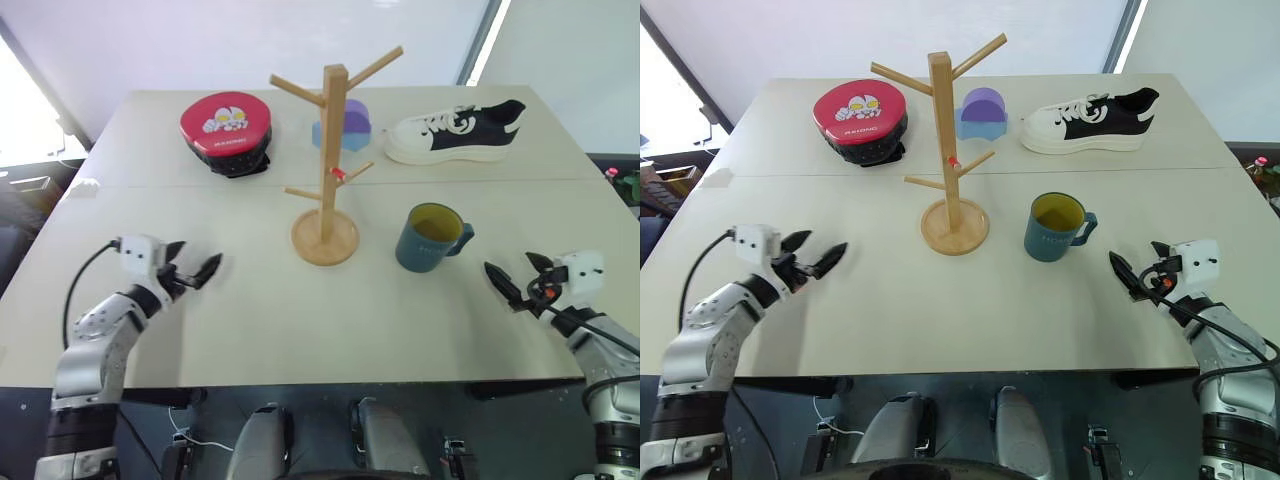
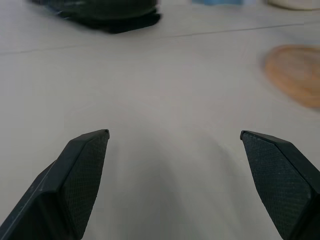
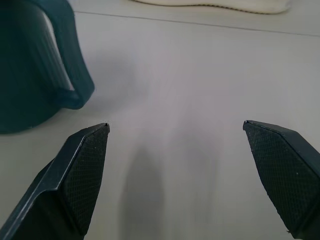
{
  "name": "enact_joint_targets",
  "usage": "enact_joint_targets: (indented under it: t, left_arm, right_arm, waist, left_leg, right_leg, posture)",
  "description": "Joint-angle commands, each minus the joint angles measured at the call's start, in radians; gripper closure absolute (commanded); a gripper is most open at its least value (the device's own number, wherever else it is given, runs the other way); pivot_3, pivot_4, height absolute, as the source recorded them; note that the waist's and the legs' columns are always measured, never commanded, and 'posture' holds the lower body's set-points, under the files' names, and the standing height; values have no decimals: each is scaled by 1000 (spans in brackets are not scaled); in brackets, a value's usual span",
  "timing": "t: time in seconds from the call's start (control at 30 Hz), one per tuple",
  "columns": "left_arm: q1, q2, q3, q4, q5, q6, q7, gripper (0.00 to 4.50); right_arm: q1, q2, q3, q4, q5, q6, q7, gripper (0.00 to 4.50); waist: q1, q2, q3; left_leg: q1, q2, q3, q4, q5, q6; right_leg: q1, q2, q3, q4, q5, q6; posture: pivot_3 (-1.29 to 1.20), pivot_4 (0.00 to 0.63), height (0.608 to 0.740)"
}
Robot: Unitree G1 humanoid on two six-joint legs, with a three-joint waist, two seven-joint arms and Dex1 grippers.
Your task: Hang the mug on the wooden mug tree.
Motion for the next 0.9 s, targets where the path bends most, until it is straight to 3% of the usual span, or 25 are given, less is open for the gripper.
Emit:
enact_joint_targets:
  t: [0.03, 0.17, 0.3, 0.9]
  left_arm:
    - [10, 5, -126, -143, -2, 2, -87, 0]
    - [-11, -3, -287, -246, 37, -2, -136, 0]
    - [-58, -25, -353, -283, 19, 26, -159, 0]
    - [-94, -48, -359, -297, 9, 51, -156, 0]
  right_arm:
    - [-6, 8, -6, -81, 5, -16, -12, 52]
    - [-1, 29, 10, -122, -10, -23, -35, 52]
    - [0, 52, 27, -139, -11, -25, -50, 52]
    - [-98, 95, 72, -18, -54, -87, -65, 52]
  waist:
    - [1, 0, 0]
    - [2, 0, 0]
    - [1, 1, 0]
    - [0, 1, 0]
  left_leg:
    - [0, 0, 0, -1, 0, 0]
    - [1, 0, 0, -5, 0, 0]
    - [2, 0, 0, -6, 0, 0]
    - [3, -1, 1, -2, 0, 1]
  right_leg:
    - [0, 0, 0, 0, 0, 0]
    - [-1, 0, 0, -1, 0, 0]
    - [-1, 1, 0, -2, 0, 0]
    - [1, 7, -1, 0, 2, 3]
  posture:
    - [0, 150, 735]
    - [0, 150, 735]
    - [0, 150, 735]
    - [0, 150, 735]
